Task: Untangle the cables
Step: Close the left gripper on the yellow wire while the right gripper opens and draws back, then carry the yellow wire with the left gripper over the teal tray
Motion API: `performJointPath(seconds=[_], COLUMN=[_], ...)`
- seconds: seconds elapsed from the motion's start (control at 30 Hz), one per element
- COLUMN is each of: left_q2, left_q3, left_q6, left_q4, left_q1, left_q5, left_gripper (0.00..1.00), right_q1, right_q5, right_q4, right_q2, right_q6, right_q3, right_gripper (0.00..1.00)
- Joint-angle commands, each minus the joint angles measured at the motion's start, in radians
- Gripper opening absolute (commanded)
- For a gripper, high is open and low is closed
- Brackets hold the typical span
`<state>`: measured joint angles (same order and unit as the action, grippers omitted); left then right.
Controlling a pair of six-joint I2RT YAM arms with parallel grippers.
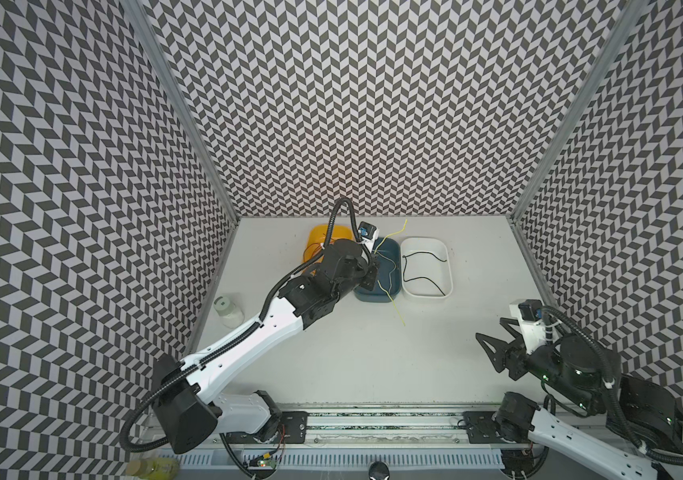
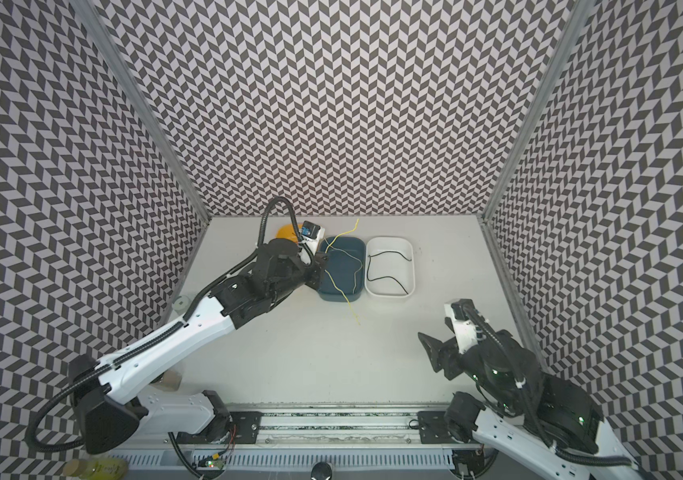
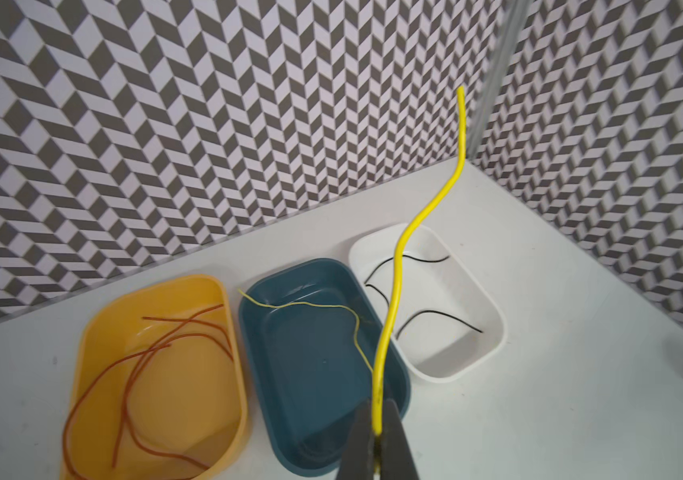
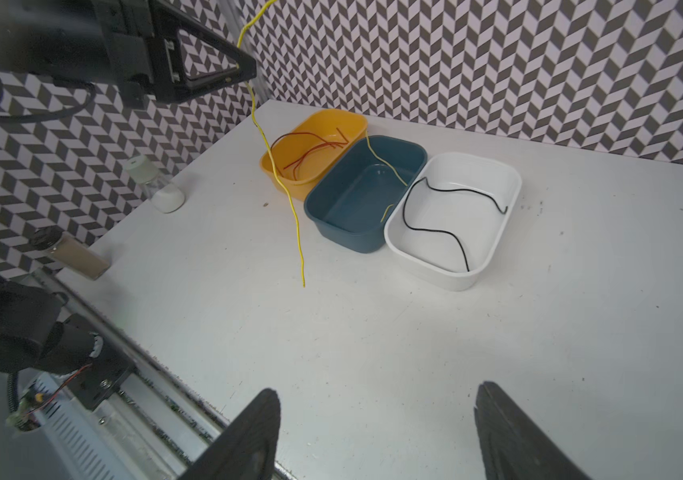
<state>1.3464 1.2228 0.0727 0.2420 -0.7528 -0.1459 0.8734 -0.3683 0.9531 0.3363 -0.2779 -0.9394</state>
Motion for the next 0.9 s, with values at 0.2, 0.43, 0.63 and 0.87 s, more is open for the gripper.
performJointPath(seconds=[0.2,0.43,0.63,0.87], left_q2=[0.209,0.345,0.409,0.487], left_q3=[0.076,0.156,0.216,0.178], left_q6=[-0.201,-0.218,-0.212,-0.156], left_q4=[-0.273,-0.355,-0.334,-0.316], left_q1=[0.032,0.1,0.119,0.103], left_q5=[-0.319,-0.377,-0.363,-0.372], left_gripper=[0.0,0.0,0.0,0.0], right_q1=[0.006,0.004,-0.004,-0.062], right_q5=[-0.077,-0.068,-0.051,0.011], right_q4=[0.001,-0.003,-0.012,-0.031], right_q2=[-0.028,-0.052,-0.05,-0.041], right_q6=[-0.017,0.002,0.016,0.039], right_q3=[0.033,0.042,0.051,0.057], right_gripper=[0.75,0.76,0.77,0.77])
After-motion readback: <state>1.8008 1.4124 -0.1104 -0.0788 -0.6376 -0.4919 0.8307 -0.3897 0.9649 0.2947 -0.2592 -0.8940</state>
